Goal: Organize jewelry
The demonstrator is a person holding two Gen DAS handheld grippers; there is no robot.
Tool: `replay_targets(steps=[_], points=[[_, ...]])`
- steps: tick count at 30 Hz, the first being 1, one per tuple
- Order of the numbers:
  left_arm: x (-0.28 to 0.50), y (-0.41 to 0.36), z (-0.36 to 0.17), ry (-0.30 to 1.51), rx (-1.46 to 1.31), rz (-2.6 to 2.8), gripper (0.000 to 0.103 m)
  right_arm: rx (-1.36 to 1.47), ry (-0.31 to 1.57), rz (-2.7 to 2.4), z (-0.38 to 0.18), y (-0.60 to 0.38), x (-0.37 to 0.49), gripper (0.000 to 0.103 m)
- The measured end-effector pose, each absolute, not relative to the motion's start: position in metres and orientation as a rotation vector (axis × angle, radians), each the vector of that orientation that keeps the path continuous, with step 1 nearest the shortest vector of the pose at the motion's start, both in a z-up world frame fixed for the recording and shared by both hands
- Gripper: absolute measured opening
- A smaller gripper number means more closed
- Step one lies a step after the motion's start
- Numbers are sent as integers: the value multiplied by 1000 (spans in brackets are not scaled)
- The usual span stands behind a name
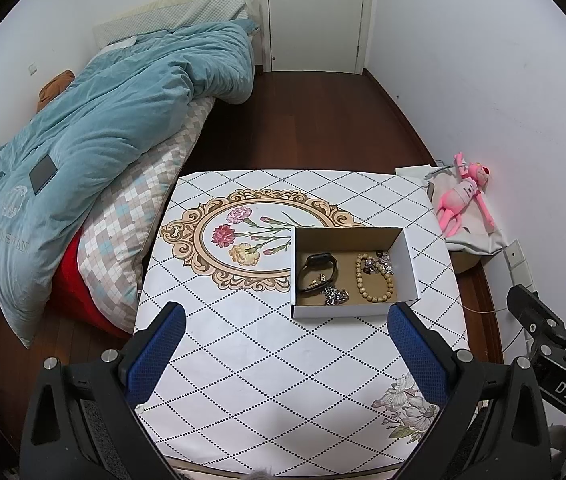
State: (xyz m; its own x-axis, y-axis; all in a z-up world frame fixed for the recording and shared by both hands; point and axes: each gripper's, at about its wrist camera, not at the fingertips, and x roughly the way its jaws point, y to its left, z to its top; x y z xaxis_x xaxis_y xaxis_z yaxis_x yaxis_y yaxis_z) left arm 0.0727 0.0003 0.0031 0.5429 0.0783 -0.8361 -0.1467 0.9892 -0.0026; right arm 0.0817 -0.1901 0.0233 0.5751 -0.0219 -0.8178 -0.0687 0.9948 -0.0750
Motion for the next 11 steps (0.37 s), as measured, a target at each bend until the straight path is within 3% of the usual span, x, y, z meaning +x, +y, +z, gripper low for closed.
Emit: replay_targets(steps=[11], points=[[73, -1, 6, 980, -74, 123, 103, -101, 959, 29, 24, -191, 82, 103]])
